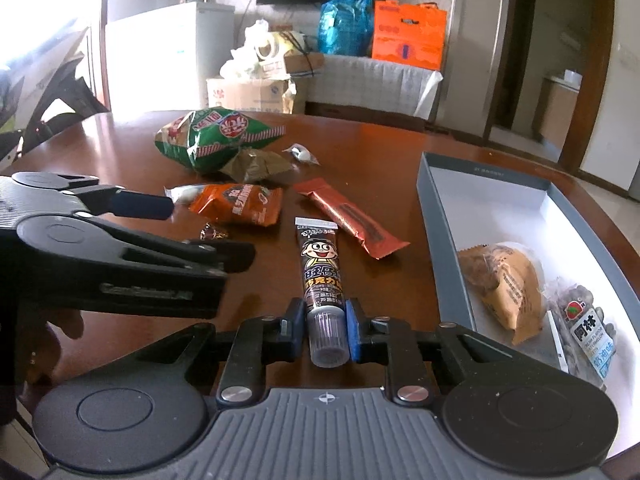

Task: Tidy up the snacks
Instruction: 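Grasp the white-capped tube snack with the right tool, then lift the tube snack with the right tool while the left tool grasps the gold-wrapped candy, then carry the tube and candy into the grey box and open both tools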

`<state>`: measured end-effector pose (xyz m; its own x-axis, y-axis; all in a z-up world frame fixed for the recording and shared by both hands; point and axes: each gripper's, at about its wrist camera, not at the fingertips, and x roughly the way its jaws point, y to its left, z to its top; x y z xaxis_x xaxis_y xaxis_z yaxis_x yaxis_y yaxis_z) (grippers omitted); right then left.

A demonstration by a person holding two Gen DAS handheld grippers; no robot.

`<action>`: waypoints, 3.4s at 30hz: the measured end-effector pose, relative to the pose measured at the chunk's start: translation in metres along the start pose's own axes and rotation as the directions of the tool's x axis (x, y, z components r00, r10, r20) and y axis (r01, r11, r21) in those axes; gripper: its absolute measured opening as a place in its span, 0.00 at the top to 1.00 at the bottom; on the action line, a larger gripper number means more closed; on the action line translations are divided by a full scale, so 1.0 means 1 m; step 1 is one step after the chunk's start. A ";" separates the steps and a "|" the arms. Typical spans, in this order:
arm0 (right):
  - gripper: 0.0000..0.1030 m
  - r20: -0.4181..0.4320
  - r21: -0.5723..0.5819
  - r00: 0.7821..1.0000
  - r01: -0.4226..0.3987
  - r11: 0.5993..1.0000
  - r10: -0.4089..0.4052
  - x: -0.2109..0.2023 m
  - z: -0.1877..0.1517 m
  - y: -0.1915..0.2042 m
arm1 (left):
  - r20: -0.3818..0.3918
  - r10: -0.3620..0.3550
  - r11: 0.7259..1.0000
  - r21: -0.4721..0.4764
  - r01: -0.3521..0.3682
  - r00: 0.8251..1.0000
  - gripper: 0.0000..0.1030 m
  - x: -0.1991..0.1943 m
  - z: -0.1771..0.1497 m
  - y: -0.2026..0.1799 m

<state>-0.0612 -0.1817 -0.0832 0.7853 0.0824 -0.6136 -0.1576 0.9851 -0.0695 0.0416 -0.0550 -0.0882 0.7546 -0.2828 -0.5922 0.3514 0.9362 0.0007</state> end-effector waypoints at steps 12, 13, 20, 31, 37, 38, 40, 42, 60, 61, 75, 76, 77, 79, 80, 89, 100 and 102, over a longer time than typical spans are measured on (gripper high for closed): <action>0.63 0.039 0.000 0.998 -0.043 0.999 0.043 0.014 0.006 0.000 | -0.001 -0.029 0.998 -0.051 0.029 1.000 0.78 0.006 0.000 0.026; 0.69 0.035 0.006 0.998 -0.044 0.999 0.044 0.013 0.007 -0.001 | 0.000 -0.038 0.998 -0.054 0.038 0.999 0.80 0.006 -0.001 0.028; 0.76 0.028 -0.017 0.999 -0.043 0.999 0.044 0.008 0.008 0.004 | -0.006 -0.069 0.997 -0.047 0.069 0.998 0.80 -0.002 -0.004 0.034; 0.76 0.047 -0.021 0.997 -0.055 0.998 0.056 -0.005 0.011 0.008 | 0.012 -0.102 0.995 -0.008 0.102 0.995 0.80 -0.020 -0.006 0.030; 0.76 0.078 -0.030 0.996 -0.050 0.998 0.052 -0.015 0.015 0.012 | 0.017 -0.117 0.993 -0.005 0.117 0.993 0.80 -0.025 -0.004 0.025; 0.76 0.083 -0.032 0.995 -0.047 0.998 0.049 -0.017 0.015 0.012 | 0.018 -0.119 0.993 -0.007 0.119 0.993 0.80 -0.025 -0.003 0.025; 0.76 0.091 -0.035 0.995 -0.043 0.998 0.046 -0.019 0.016 0.012 | 0.020 -0.118 0.993 -0.010 0.118 0.993 0.80 -0.025 -0.003 0.025; 0.76 0.102 -0.035 0.994 -0.038 0.999 0.041 -0.021 0.017 0.011 | 0.020 -0.118 0.993 -0.013 0.118 0.993 0.80 -0.025 -0.002 0.025; 0.76 0.206 -0.060 0.978 0.030 0.998 -0.017 -0.039 0.024 0.008 | 0.045 -0.146 0.989 -0.026 0.147 0.988 0.80 -0.028 0.006 0.014; 0.76 0.214 -0.058 0.977 0.034 0.998 -0.021 -0.041 0.025 0.007 | 0.046 -0.149 0.988 -0.027 0.151 0.988 0.80 -0.028 0.007 0.012; 0.76 0.283 0.012 0.956 0.071 0.997 -0.071 -0.060 0.029 -0.016 | 0.094 -0.211 0.977 -0.020 0.214 0.973 0.80 -0.032 0.026 -0.013; 0.76 0.290 0.019 0.954 0.073 0.997 -0.075 -0.062 0.030 -0.019 | 0.099 -0.215 0.976 -0.014 0.218 0.972 0.80 -0.033 0.029 -0.016; 0.76 0.295 0.025 0.952 0.075 0.997 -0.079 -0.064 0.030 -0.020 | 0.103 -0.218 0.975 -0.006 0.220 0.970 0.80 -0.033 0.031 -0.019; 0.76 0.303 0.037 0.949 0.078 0.996 -0.086 -0.067 0.031 -0.024 | 0.109 -0.225 0.974 0.006 0.226 0.968 0.80 -0.035 0.035 -0.025; 0.76 0.307 0.042 0.947 0.081 0.996 -0.090 -0.068 0.031 -0.026 | 0.109 -0.229 0.973 0.009 0.229 0.967 0.80 -0.035 0.037 -0.027; 0.76 0.338 0.127 0.929 0.112 0.986 -0.150 -0.080 0.030 -0.054 | 0.108 -0.273 0.962 0.031 0.271 0.956 0.80 -0.028 0.056 -0.055; 0.76 0.289 0.230 0.922 0.194 0.954 -0.257 -0.075 0.018 -0.089 | 0.096 -0.336 0.941 0.077 0.329 0.937 0.80 -0.009 0.070 -0.107; 0.76 0.272 0.247 0.921 0.215 0.945 -0.280 -0.073 0.015 -0.093 | 0.088 -0.347 0.937 0.080 0.341 0.934 0.80 -0.003 0.070 -0.115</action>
<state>-0.0945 -0.2770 -0.0205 0.9301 -0.1591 -0.3312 0.1675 0.9859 -0.0031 0.0376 -0.1765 -0.0302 0.6312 -0.6072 -0.4826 0.6307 0.7640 -0.1364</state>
